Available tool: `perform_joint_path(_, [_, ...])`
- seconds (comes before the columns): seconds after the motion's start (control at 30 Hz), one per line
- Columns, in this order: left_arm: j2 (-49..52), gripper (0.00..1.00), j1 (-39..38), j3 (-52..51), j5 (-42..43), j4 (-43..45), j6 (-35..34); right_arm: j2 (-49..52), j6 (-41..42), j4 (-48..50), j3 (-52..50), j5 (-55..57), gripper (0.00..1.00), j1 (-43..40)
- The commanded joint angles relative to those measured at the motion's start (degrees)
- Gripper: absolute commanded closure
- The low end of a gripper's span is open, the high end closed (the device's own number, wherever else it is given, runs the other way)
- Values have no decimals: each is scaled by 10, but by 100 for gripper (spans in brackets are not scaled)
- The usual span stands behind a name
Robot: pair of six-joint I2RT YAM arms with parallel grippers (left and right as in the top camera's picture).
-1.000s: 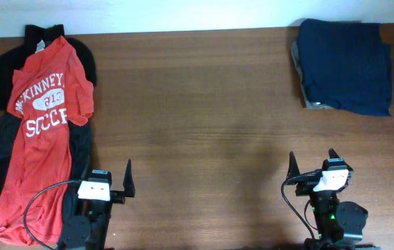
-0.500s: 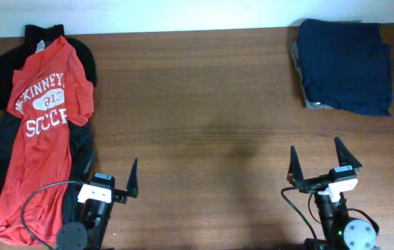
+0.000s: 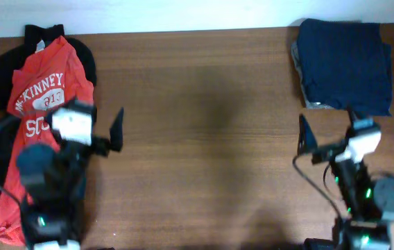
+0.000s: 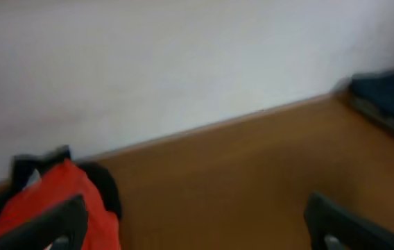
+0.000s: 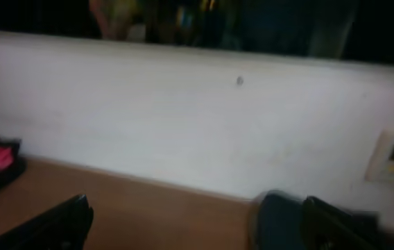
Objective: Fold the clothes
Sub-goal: 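Reach the left gripper to the red t-shirt and grasp its top edge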
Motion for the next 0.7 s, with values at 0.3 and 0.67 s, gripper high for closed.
perform_joint_path(0.3, [409,1,0,408,-10,-270,32,380,3,-320,401,-72,1,14])
perform_joint_path(0.67, [536,1,3,473,-45,-250,32,500,5,-339,437,-130,1,27])
